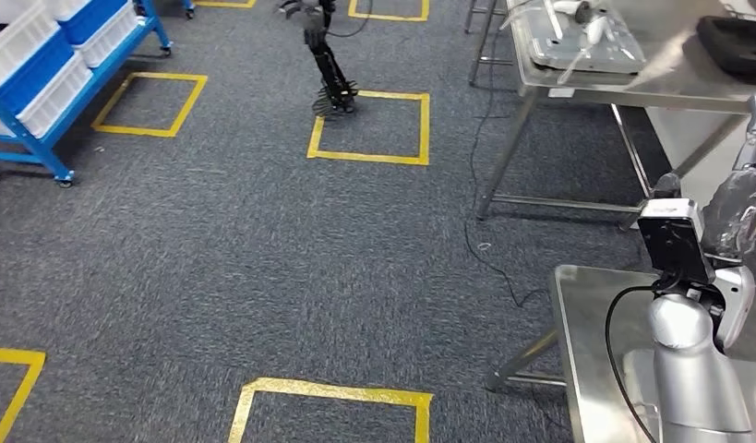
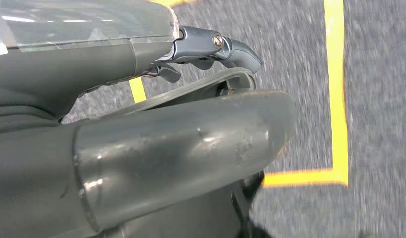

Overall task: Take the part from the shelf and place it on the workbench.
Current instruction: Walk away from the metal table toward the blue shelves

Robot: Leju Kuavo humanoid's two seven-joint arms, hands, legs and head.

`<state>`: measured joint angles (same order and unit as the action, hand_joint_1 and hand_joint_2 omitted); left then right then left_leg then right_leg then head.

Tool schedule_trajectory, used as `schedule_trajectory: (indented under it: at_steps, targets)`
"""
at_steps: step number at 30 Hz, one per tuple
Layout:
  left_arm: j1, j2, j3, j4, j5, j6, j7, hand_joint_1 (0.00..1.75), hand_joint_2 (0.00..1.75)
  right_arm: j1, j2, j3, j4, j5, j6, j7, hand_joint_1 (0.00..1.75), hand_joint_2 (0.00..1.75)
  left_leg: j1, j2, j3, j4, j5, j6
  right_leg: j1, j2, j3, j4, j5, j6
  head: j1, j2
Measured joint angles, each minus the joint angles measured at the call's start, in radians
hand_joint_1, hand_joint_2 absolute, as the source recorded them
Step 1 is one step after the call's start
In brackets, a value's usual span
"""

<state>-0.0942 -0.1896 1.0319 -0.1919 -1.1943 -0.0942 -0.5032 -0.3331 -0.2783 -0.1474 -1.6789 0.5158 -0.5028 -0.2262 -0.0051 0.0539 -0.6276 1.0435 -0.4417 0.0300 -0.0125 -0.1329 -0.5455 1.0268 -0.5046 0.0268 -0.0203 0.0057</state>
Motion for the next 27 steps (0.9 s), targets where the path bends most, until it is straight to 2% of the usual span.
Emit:
schedule_trajectory:
  at_steps: [1,2,3,5,6,7,8,9,10,11,12,13,14,15,16,17,18,19,21,22,23,24,25,27]
  targets:
    - [0.001,0.0,0.0,0.0,0.0,0.0,0.0,0.0,0.0,-0.001,0.0,0.001,0.0,0.002,0.0,0.0,0.0,0.0,0.002,-0.013,0.0,-0.003,0.002,0.006,-0.001,-0.005,0.003,-0.001,-0.003,0.006,0.0,0.0]
    - [0.002,0.0,0.0,0.0,0.0,0.0,-0.001,0.0,0.0,-0.001,0.0,0.003,0.0,0.003,0.0,0.0,0.0,0.0,0.003,-0.025,0.002,-0.006,0.004,0.012,-0.004,0.007,0.004,0.004,-0.011,0.011,0.001,0.0]
    - [0.002,0.0,0.0,0.0,0.0,0.0,-0.002,0.0,0.0,0.0,0.0,0.005,-0.002,0.005,-0.001,0.0,0.0,0.0,0.005,-0.035,0.003,-0.01,0.006,0.017,-0.007,0.033,-0.002,0.023,-0.027,0.015,0.001,0.0]
    - [-0.001,0.0,0.0,0.0,0.001,0.0,-0.005,0.0,0.0,0.001,-0.001,0.006,-0.004,0.006,-0.002,0.0,0.0,0.0,0.007,-0.057,0.005,-0.013,0.009,0.025,-0.01,0.098,-0.048,0.12,-0.082,0.018,0.002,0.0]
    - [-0.002,0.0,0.0,0.0,0.002,0.0,-0.007,0.0,0.0,0.002,-0.001,0.007,-0.005,0.007,-0.002,0.0,0.0,0.0,0.007,-0.069,0.004,-0.013,0.01,0.027,-0.01,0.117,-0.082,0.185,-0.11,0.018,0.002,0.0]
    - [-0.003,0.0,0.0,0.0,0.004,0.0,-0.008,0.0,0.0,0.003,-0.001,0.007,-0.004,0.007,-0.002,0.0,0.0,0.0,0.006,-0.082,0.005,-0.012,0.01,0.028,-0.009,0.125,-0.112,0.239,-0.126,0.017,0.002,0.0]
    - [-0.003,0.0,0.0,0.0,0.006,0.0,-0.008,0.0,0.0,0.004,0.0,0.008,-0.004,0.007,-0.002,0.0,0.0,0.0,0.005,-0.096,0.005,-0.012,0.01,0.029,-0.009,0.128,-0.13,0.263,-0.122,0.015,0.002,0.0]
    - [-0.002,0.0,0.0,0.0,0.008,0.0,-0.008,0.0,0.0,0.004,0.0,0.01,-0.003,0.007,-0.002,0.0,0.0,0.0,0.004,-0.11,0.007,-0.011,0.01,0.029,-0.009,0.131,-0.132,0.253,-0.099,0.013,0.002,0.0]
    - [-0.002,0.0,0.0,0.0,0.008,0.0,-0.008,0.0,0.0,0.003,0.0,0.011,-0.003,0.007,-0.002,0.0,0.0,0.0,0.003,-0.125,0.009,-0.011,0.01,0.029,-0.009,0.14,-0.115,0.205,-0.058,0.008,0.002,0.0]
    - [-0.002,0.0,0.0,0.0,0.008,0.0,-0.008,0.0,0.0,0.003,0.0,0.012,-0.003,0.007,-0.002,0.0,0.0,0.0,0.004,-0.139,0.01,-0.011,0.01,0.028,-0.009,0.162,-0.09,0.14,-0.018,0.003,0.002,0.0]
    - [-0.003,0.0,0.0,0.0,0.009,0.0,-0.008,0.0,0.44,0.002,0.0,0.012,-0.003,0.007,-0.002,0.0,0.0,0.0,0.003,-0.152,0.009,-0.009,0.01,0.026,-0.01,0.186,-0.066,0.08,0.011,-0.002,0.002,0.0]
    - [-0.003,0.0,0.0,0.0,0.009,0.0,-0.009,0.0,0.87,0.002,0.0,0.012,-0.003,0.007,-0.002,0.0,0.0,0.0,0.004,-0.164,0.007,-0.008,0.011,0.023,-0.01,0.206,-0.048,0.035,0.026,-0.006,0.002,0.0]
    - [-0.003,0.0,0.0,0.0,0.009,0.0,-0.009,0.0,1.31,0.002,0.0,0.012,-0.003,0.007,-0.003,0.0,0.0,0.0,0.006,-0.175,0.002,-0.008,0.013,0.018,-0.009,0.217,-0.04,0.015,0.027,-0.008,0.002,0.0]
    - [-0.002,0.001,0.0,0.0,0.009,0.0,-0.009,0.0,1.75,0.002,0.0,0.012,-0.003,0.007,-0.003,0.0,0.0,0.0,0.008,-0.188,-0.001,-0.009,0.016,0.011,-0.007,0.212,-0.037,0.009,0.024,-0.009,0.002,0.0]
    - [0.0,0.001,0.0,0.0,0.009,0.0,-0.009,0.0,1.75,0.001,0.0,0.014,-0.003,0.007,-0.004,0.0,0.0,0.0,0.009,-0.201,-0.005,-0.012,0.018,0.004,-0.008,0.2,-0.033,0.003,0.024,-0.011,0.003,0.0]
    - [0.003,0.003,0.0,0.0,0.009,0.0,-0.009,0.0,1.75,0.001,0.001,0.015,-0.003,0.007,-0.005,0.0,0.0,0.0,0.009,-0.203,-0.006,-0.011,0.017,-0.002,-0.009,0.187,-0.028,-0.003,0.026,-0.015,0.003,0.0]
    - [0.006,0.004,0.001,0.0,0.01,0.0,-0.009,0.0,1.75,0.0,0.002,0.018,-0.004,0.007,-0.005,0.0,0.0,0.0,0.007,-0.187,-0.012,0.003,0.006,-0.008,-0.012,0.173,-0.023,-0.01,0.028,-0.02,0.002,0.0]
    - [0.006,0.005,0.001,0.0,0.01,0.0,-0.009,0.0,1.75,0.001,0.003,0.019,-0.004,0.007,-0.006,0.0,0.0,0.0,0.005,-0.159,-0.027,0.034,-0.015,-0.013,-0.015,0.158,-0.018,-0.016,0.03,-0.025,0.0,0.0]
    - [0.004,0.006,0.001,0.0,0.01,0.0,-0.009,0.0,1.75,0.001,0.005,0.021,-0.006,0.007,-0.007,0.0,0.0,0.0,0.008,-0.094,-0.081,0.149,-0.075,-0.021,-0.013,0.128,-0.015,-0.019,0.03,-0.03,-0.002,0.0]
    - [0.003,0.006,0.001,0.0,0.011,0.0,-0.009,0.0,1.75,0.002,0.006,0.021,-0.007,0.007,-0.007,0.0,0.0,0.0,0.011,-0.077,-0.109,0.207,-0.097,-0.025,-0.011,0.113,-0.014,-0.019,0.029,-0.031,-0.002,0.0]
    - [0.002,0.006,0.001,0.0,0.011,0.0,-0.009,0.0,1.75,0.002,0.007,0.021,-0.007,0.007,-0.007,0.0,0.0,0.0,0.013,-0.068,-0.125,0.24,-0.104,-0.029,-0.01,0.097,-0.014,-0.018,0.027,-0.032,-0.002,0.0]
    - [0.003,0.006,0.001,0.0,0.011,0.0,-0.009,0.0,1.75,0.002,0.008,0.021,-0.008,0.007,-0.007,0.0,0.0,0.0,0.015,-0.063,-0.122,0.238,-0.093,-0.031,-0.01,0.082,-0.013,-0.017,0.025,-0.031,-0.002,0.0]
    - [0.003,0.007,0.001,0.0,0.011,0.0,-0.008,0.0,1.75,0.002,0.008,0.021,-0.009,0.007,-0.007,0.0,0.0,0.0,0.016,-0.056,-0.1,0.197,-0.066,-0.031,-0.01,0.068,-0.012,-0.015,0.022,-0.03,-0.002,0.0]
    - [0.003,0.008,0.001,0.0,0.011,0.0,-0.008,0.0,1.75,0.002,0.009,0.022,-0.012,0.007,-0.007,0.0,0.0,0.0,0.01,-0.017,-0.029,0.068,-0.013,-0.025,-0.007,0.043,-0.009,-0.009,0.014,-0.023,-0.002,0.0]
